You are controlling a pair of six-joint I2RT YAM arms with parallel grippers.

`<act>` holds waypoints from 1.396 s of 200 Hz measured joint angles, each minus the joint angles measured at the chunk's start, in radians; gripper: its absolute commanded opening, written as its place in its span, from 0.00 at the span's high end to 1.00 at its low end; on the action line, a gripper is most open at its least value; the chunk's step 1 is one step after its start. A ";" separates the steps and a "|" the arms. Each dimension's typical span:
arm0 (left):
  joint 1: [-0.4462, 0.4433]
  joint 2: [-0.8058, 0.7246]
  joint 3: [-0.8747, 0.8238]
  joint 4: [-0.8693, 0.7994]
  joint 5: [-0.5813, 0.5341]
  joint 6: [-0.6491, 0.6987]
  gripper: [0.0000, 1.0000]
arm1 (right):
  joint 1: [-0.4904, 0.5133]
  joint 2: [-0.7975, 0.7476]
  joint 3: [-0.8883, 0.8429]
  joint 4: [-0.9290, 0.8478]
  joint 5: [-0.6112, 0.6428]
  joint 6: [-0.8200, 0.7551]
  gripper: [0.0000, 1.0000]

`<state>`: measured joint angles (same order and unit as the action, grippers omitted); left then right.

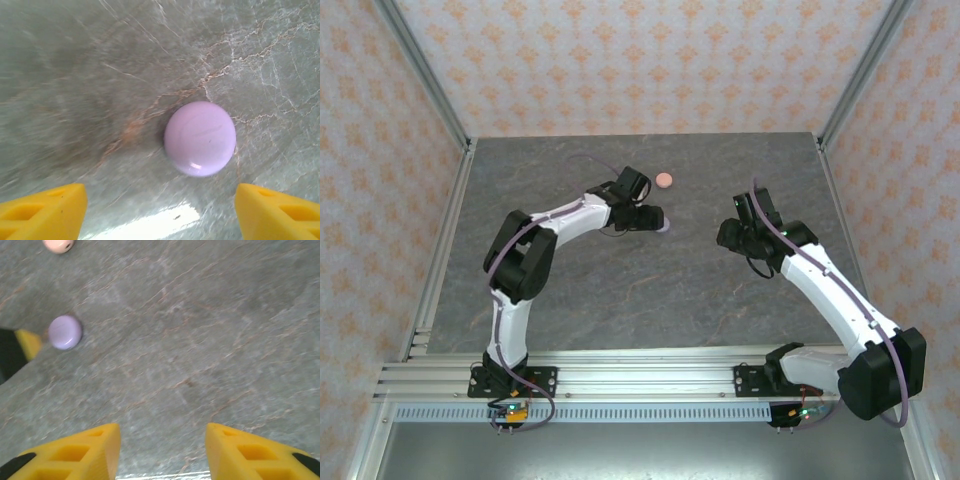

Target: Insert wireless bluetooth earbuds into charging case

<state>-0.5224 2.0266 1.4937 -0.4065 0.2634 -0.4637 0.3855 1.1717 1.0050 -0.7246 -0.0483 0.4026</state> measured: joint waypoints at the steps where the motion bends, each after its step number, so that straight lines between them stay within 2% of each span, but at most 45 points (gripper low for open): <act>1: 0.000 -0.004 -0.001 -0.002 -0.004 0.002 0.22 | 0.000 0.000 0.000 0.000 0.003 0.000 0.50; 69: 0.000 -0.369 -0.128 -0.133 -0.275 0.106 0.22 | 0.000 -0.039 -0.062 0.037 0.355 -0.069 0.49; 105: 0.000 -0.484 -0.260 -0.160 -0.426 0.146 0.21 | 0.000 -0.085 -0.164 0.137 0.516 -0.151 0.47; 144: 0.003 -0.570 -0.356 -0.169 -0.603 0.201 0.20 | -0.017 -0.098 -0.267 0.286 0.623 -0.222 0.43; 205: 0.064 -0.651 -0.535 0.003 -0.773 0.315 0.20 | -0.104 -0.093 -0.389 0.491 0.647 -0.270 0.39; 242: 0.136 -0.659 -0.638 0.154 -0.780 0.372 0.19 | -0.185 -0.093 -0.454 0.622 0.595 -0.293 0.37; 279: 0.209 -0.669 -0.774 0.365 -0.751 0.442 0.20 | -0.279 -0.093 -0.533 0.755 0.472 -0.300 0.35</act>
<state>-0.3134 1.3579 0.7193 -0.0414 -0.4877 -0.0219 0.1062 1.0786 0.4721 0.0303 0.4236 0.1028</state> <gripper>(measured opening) 0.804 0.638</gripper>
